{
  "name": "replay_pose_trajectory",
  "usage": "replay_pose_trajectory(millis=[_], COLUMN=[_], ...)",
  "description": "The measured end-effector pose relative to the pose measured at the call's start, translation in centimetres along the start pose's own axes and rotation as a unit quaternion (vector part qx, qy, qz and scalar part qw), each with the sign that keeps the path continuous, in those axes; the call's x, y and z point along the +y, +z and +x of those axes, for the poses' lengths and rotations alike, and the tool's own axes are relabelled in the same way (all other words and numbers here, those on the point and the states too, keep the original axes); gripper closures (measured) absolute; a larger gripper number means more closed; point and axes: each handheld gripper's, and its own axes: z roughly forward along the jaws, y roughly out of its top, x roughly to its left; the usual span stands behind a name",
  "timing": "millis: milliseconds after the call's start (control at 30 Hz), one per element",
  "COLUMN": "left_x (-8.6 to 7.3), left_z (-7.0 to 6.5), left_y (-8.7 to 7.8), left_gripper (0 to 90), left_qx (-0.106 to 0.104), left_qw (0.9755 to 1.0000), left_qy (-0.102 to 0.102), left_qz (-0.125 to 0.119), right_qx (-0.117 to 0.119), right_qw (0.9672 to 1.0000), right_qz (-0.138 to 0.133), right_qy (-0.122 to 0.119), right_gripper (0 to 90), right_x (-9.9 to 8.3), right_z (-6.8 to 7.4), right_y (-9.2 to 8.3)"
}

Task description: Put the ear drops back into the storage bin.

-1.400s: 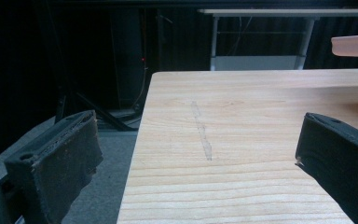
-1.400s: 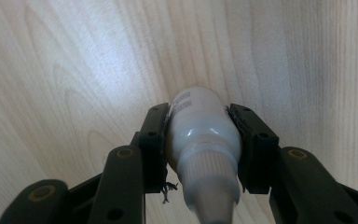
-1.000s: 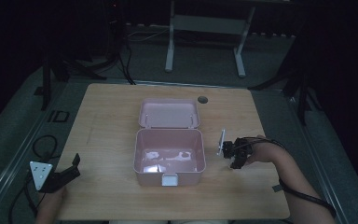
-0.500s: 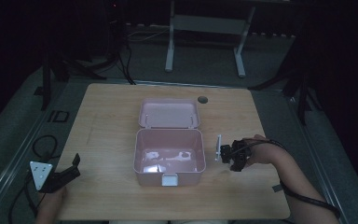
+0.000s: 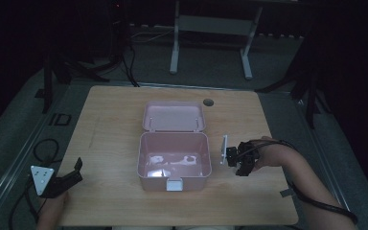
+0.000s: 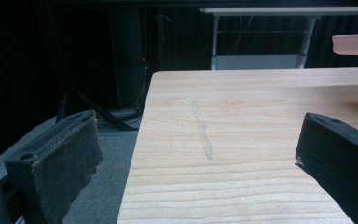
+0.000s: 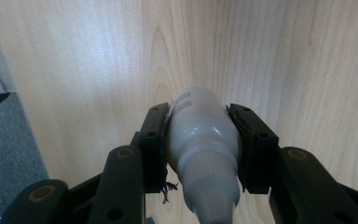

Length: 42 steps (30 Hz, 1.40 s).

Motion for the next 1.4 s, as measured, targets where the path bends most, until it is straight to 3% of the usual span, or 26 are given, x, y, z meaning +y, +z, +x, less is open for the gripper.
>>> replay_pose_trajectory(millis=[467,833,1133,1400], left_x=[0.0,0.0,0.0,0.0], left_z=[0.0,0.1,0.1,0.2], left_y=[0.0,0.0,0.0,0.0], left_gripper=[0.3,0.3,0.3,0.3], left_qx=[-0.001,-0.004,-0.005,-0.008], left_qw=[1.0,1.0,1.0,1.0], left_qy=[-0.003,-0.006,-0.006,-0.005], left_qz=[-0.001,-0.001,0.0,0.001], right_qx=[-0.005,-0.02,-0.032,-0.03], right_qw=[1.0,0.9996,0.9989,0.9986], right_qz=[0.003,-0.001,-0.001,-0.007], right_qy=[-0.008,-0.018,-0.033,-0.044], right_gripper=[59.7,59.7,59.7,59.7], right_x=[2.4,5.3,7.4,9.2], right_z=[0.5,0.0,-0.3,-0.1], right_y=[-5.4,-9.3,-11.2,-11.5])
